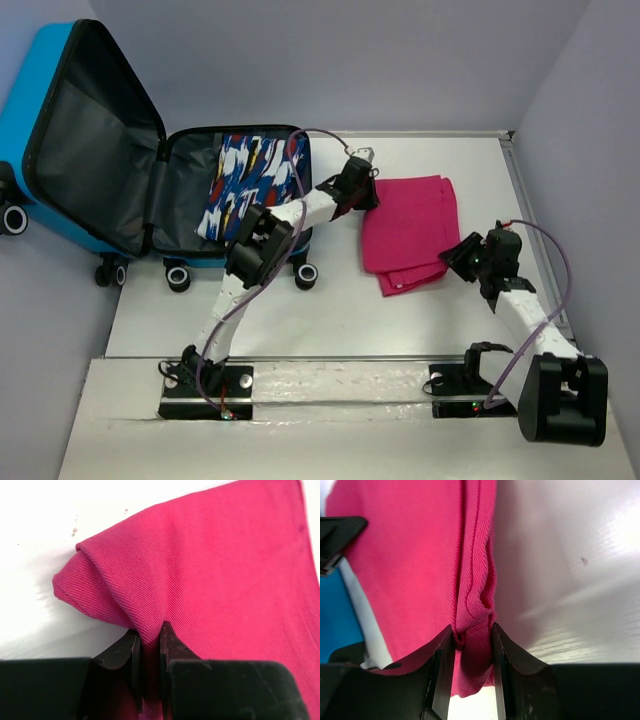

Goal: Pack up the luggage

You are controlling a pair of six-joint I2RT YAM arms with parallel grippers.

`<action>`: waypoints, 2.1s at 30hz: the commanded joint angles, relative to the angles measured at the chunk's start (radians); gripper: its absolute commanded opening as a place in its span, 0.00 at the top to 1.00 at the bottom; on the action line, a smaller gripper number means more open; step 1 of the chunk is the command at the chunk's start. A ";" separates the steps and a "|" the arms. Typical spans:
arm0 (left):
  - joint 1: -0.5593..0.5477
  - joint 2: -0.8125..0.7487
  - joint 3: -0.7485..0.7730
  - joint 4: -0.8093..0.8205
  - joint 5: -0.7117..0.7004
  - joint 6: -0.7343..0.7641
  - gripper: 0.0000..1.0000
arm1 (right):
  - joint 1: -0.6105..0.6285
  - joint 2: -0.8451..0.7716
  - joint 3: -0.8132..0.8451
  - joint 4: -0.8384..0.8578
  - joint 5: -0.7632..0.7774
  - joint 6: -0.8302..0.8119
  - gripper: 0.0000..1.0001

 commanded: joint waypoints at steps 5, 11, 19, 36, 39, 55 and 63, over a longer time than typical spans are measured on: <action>-0.010 -0.322 0.050 -0.036 0.061 0.055 0.94 | 0.017 -0.161 0.166 -0.068 -0.109 -0.054 0.93; 0.041 -0.396 0.115 -0.136 0.070 0.069 0.94 | 0.126 -0.158 0.335 -0.116 -0.077 -0.048 0.93; 0.214 -0.488 0.333 -0.352 0.049 0.132 0.94 | 0.416 0.032 0.618 -0.078 0.022 -0.011 0.93; 0.722 -0.509 0.272 -0.577 -0.226 0.205 0.01 | 0.899 1.020 1.441 -0.174 0.149 0.040 0.00; 0.706 -0.685 0.041 -0.434 -0.183 0.201 0.01 | 0.899 0.991 1.358 -0.142 0.192 0.029 0.00; 0.528 -1.417 -0.538 -0.372 -0.399 0.158 0.02 | 0.899 0.446 0.863 0.010 0.321 -0.141 0.00; 0.535 -1.661 -0.719 -0.697 -0.909 0.185 0.03 | 0.899 0.187 0.581 0.048 0.304 -0.201 0.23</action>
